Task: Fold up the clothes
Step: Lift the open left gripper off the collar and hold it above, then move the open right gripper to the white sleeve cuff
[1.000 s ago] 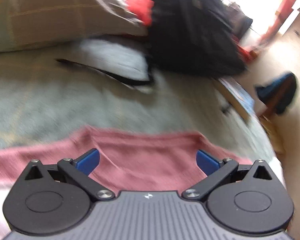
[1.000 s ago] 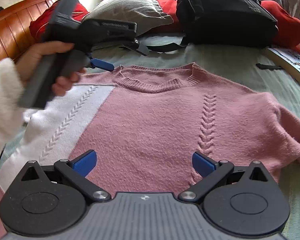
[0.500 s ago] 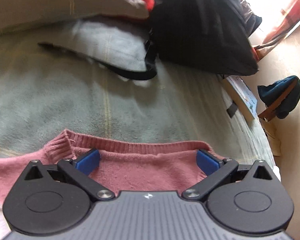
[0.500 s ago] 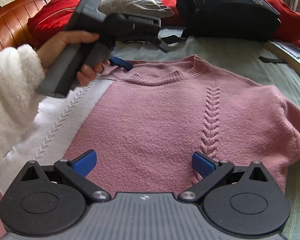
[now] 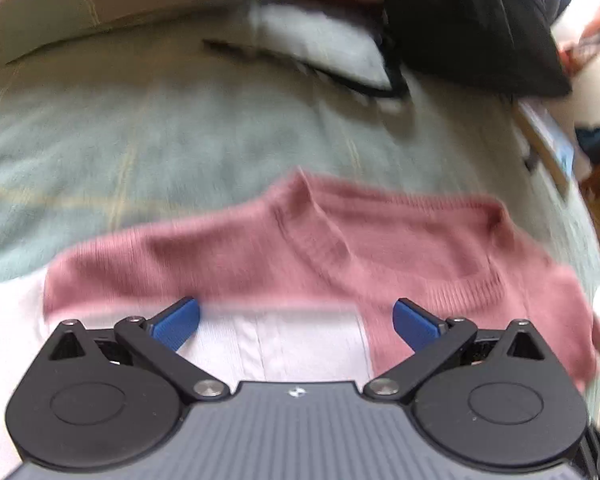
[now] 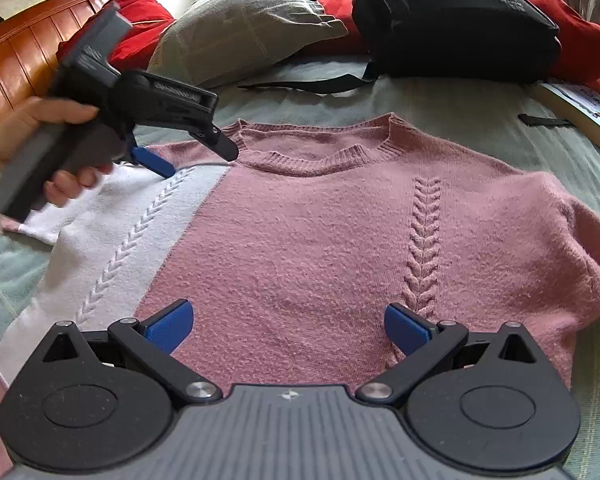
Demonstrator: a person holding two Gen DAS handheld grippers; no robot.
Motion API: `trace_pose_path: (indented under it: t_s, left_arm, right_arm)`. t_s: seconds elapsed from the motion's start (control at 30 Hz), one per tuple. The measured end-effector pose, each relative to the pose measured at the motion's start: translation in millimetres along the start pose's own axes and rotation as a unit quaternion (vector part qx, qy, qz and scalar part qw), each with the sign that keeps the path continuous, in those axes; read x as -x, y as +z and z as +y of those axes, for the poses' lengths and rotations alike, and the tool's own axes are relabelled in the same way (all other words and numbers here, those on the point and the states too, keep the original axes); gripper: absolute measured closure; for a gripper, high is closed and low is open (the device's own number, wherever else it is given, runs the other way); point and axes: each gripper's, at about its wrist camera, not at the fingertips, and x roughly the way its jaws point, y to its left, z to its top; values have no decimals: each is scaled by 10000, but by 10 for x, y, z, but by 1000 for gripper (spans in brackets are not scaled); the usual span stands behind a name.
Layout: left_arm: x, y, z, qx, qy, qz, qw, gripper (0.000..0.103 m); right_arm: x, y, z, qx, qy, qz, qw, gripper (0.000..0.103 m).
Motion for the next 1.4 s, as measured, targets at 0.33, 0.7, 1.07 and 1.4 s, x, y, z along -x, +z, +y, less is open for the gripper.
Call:
trace_pose_path:
  t_s: [0.33, 0.7, 1.07, 1.4]
  left_arm:
    - [249, 102, 31, 130, 265, -480, 9984, 1]
    - [1000, -558, -142, -183, 249, -83, 9995, 1]
    - [824, -1157, -198, -557, 614, -444, 9956, 1]
    - [962, -1624, -708, -1704, 368, -1563, 9722, 1]
  right_arm:
    - [-51, -3, -21, -80, 11, 0, 10000, 0]
    - [-30, -6, -7, -117, 112, -16, 9999, 0]
    - [-87, 0, -58, -220, 154, 1, 9996, 0]
    - [-123, -45, -4, 82, -5, 7, 10000, 0]
